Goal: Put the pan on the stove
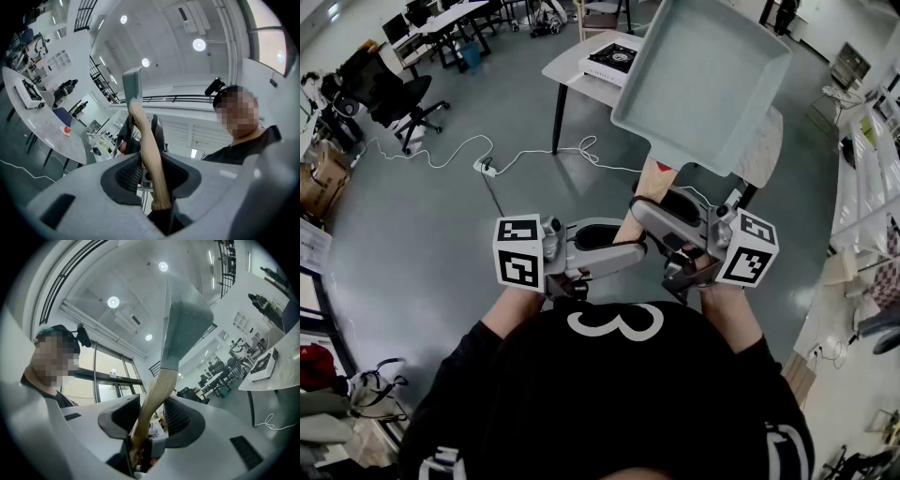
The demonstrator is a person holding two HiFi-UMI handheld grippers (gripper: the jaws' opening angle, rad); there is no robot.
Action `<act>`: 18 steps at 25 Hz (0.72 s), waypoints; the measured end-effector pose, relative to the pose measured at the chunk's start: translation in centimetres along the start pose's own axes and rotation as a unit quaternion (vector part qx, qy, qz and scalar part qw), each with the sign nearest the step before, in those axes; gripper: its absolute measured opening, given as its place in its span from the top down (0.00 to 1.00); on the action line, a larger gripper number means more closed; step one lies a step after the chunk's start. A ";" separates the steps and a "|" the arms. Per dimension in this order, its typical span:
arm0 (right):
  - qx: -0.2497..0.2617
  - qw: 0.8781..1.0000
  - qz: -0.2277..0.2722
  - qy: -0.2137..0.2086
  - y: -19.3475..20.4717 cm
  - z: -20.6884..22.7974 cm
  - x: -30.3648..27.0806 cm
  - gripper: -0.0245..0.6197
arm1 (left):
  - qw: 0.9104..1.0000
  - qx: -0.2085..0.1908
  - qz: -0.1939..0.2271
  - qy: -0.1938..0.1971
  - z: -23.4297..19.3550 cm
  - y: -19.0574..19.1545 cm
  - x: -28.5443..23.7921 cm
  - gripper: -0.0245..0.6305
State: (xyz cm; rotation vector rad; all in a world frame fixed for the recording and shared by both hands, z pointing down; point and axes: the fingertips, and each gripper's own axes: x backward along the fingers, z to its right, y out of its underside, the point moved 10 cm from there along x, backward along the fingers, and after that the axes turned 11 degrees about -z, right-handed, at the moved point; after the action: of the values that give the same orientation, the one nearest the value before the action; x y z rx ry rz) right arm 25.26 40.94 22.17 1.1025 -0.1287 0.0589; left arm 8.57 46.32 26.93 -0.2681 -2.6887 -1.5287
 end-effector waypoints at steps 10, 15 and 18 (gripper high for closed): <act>0.005 1.000 0.002 0.000 -0.1 0.1 0.0 0.74 | 1.000 0.001 -0.003 -0.001 -0.1 -0.2 0.0 0.78; 0.019 1.000 -0.003 0.006 -0.2 -0.1 -0.1 0.73 | 1.000 -0.007 -0.003 -0.004 -0.1 -0.2 0.0 0.78; 0.021 1.000 -0.005 0.005 -0.3 -0.1 -0.1 0.73 | 1.000 -0.007 -0.001 -0.004 0.0 -0.2 -0.1 0.78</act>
State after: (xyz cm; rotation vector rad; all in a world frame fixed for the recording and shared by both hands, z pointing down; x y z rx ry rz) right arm 25.22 40.92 21.84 1.1438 -0.1126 0.0584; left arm 8.62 46.18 26.79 -0.2715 -2.6861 -1.5518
